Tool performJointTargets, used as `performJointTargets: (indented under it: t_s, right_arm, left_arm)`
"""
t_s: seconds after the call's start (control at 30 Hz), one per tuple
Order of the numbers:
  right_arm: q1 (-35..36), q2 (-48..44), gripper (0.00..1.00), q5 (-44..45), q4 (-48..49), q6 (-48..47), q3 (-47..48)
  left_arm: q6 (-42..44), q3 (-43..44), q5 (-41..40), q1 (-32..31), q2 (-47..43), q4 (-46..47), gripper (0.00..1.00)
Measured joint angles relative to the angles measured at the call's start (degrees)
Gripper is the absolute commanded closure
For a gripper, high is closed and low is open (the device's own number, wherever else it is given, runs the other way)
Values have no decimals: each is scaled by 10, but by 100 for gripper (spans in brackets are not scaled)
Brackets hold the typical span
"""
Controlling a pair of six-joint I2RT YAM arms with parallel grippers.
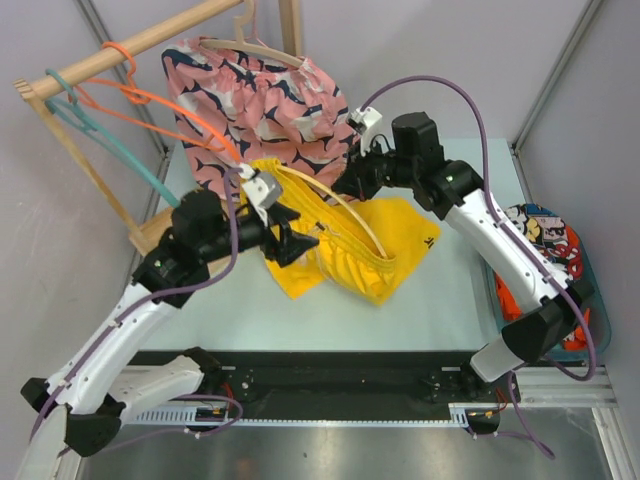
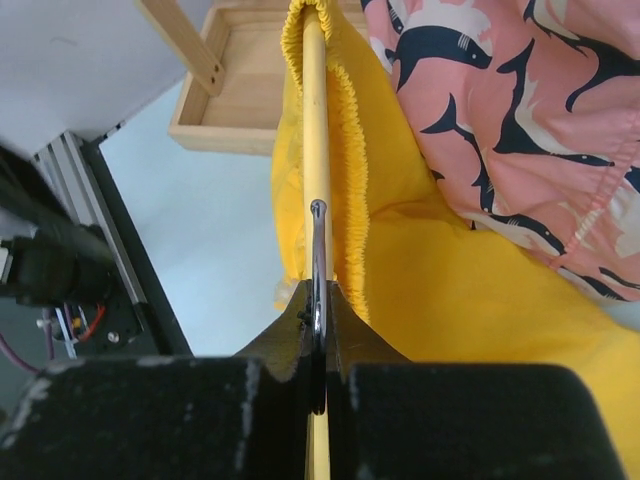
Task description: Place the shorts on the hanger
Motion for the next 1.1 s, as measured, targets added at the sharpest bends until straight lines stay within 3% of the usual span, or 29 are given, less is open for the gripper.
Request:
performJointTargets:
  t_s: [0.13,0.47,0.73,0.93,1.1]
  right_arm:
    - [7,26,100,22,15,50,16]
    - [87,33,100,144,30,144,31]
    - [94,38,100,176,36,169,56]
    - [103,41,100,187,43,176,63]
    - [108,52,100,197,52,176,66]
  left_arm:
    - [-66,-74,-61,-69,-21,42,25]
    - [-209,-107,-198,-182,28,143,23]
    - [-264,-110,-266,-190,49,120,32]
    - [-294,-110,-278,-190,57,105,43]
    - [-327,-84,-278,-188,81,88,65]
